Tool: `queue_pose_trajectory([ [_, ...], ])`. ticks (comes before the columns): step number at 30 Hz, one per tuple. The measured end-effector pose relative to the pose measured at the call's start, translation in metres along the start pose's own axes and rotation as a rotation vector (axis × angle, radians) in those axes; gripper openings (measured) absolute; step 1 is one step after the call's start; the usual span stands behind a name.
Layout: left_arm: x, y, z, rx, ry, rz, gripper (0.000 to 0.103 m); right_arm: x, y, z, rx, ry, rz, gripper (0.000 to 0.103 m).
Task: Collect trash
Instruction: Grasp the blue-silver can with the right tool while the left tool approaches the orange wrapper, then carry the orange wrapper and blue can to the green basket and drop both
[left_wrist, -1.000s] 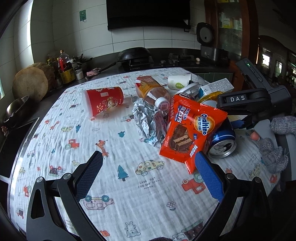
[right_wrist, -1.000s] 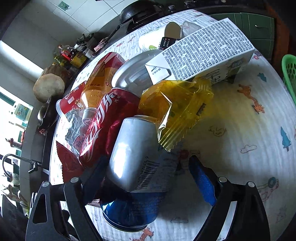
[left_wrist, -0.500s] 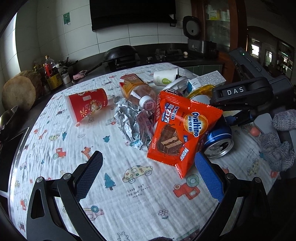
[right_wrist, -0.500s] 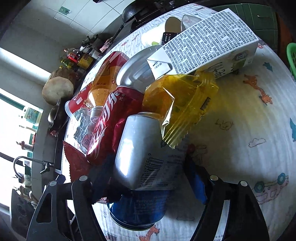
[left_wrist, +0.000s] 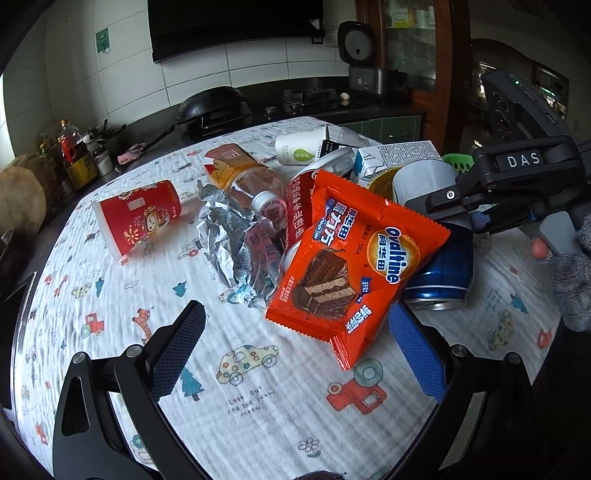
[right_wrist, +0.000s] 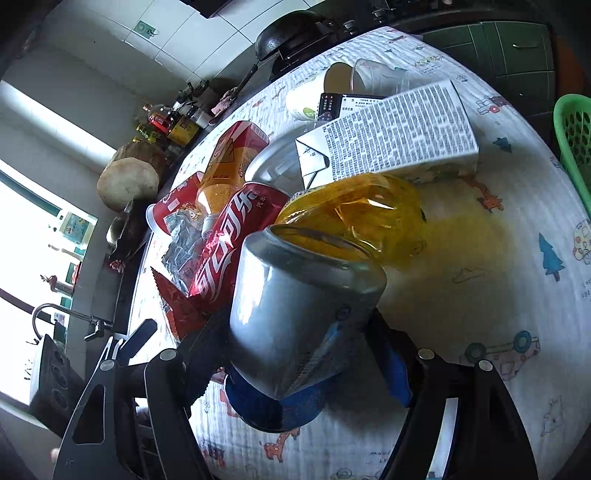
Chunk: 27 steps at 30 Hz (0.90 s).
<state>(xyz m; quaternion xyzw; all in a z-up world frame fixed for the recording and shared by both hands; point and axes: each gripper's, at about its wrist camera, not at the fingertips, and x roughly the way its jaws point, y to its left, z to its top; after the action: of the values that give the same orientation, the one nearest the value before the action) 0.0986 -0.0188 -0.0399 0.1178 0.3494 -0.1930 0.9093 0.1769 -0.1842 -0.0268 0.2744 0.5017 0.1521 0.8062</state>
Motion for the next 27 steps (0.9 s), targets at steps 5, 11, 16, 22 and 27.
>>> queue_pose_trajectory([
  [5, 0.007, -0.009, 0.004, 0.057, -0.002, -0.016, 0.098, -0.012, -0.002, -0.008, -0.006, -0.017, 0.016, 0.071],
  [11, 0.009, -0.011, 0.009, 0.102, -0.014, -0.053, 0.098, -0.029, -0.001, -0.017, -0.032, -0.057, 0.009, 0.071],
  [16, 0.016, -0.012, 0.011, 0.11, -0.004, -0.07, 0.098, -0.048, 0.002, -0.018, -0.061, -0.095, -0.008, 0.071],
  [22, 0.027, -0.007, 0.014, 0.082, 0.022, -0.126, 0.098, -0.074, -0.006, -0.016, -0.071, -0.132, -0.021, 0.071],
  [27, 0.029, -0.009, 0.016, 0.056, 0.022, -0.124, 0.096, -0.091, -0.02, -0.016, -0.061, -0.155, -0.045, 0.071],
])
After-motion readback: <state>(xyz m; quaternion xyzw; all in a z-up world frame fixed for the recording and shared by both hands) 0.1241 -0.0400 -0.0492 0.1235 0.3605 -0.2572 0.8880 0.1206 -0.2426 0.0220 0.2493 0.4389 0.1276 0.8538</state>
